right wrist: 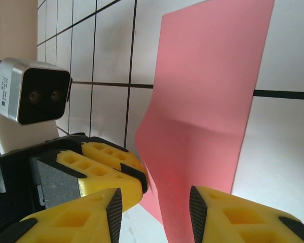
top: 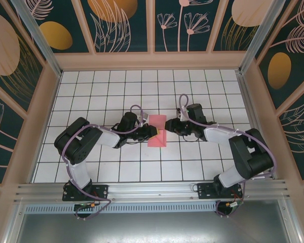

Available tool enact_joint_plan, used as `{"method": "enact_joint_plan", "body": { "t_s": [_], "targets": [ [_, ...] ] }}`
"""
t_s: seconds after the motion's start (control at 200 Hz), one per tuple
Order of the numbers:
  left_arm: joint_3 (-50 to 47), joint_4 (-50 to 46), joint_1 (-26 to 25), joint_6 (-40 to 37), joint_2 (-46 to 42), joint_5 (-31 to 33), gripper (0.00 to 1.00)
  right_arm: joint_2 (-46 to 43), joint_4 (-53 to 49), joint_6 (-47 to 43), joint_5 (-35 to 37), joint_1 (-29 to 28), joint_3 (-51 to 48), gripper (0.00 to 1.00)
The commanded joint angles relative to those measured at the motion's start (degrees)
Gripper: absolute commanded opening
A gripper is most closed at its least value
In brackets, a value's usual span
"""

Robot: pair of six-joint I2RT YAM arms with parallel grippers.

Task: Fold a paper plane with a square sheet of paper (pick it up from the middle)
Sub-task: Fold the paper at the center of the table.

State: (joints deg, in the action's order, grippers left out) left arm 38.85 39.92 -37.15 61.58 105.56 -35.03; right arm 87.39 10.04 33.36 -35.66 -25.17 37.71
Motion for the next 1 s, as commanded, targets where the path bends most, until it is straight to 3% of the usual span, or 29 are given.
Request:
{"method": "enact_joint_plan", "body": {
  "t_s": [0.0, 0.49, 0.996],
  "targets": [
    [-0.71, 1.51, -0.22, -0.25, 1.05, 0.72, 0.18, 2.18, 2.64, -0.51, -3.26, -0.24, 0.63, 0.41],
    [-0.51, 1.73, -0.25, 0.3, 1.14, 0.66, 0.11, 6.91, 3.92, -1.28, -5.78, -1.35, 2.62, 0.34],
    [-0.31, 3.35, -0.23, 0.17, -0.45, -1.48, 0.12, 8.96, 1.77, -2.89, -3.63, -1.29, 4.24, 0.07]
  ]
}}
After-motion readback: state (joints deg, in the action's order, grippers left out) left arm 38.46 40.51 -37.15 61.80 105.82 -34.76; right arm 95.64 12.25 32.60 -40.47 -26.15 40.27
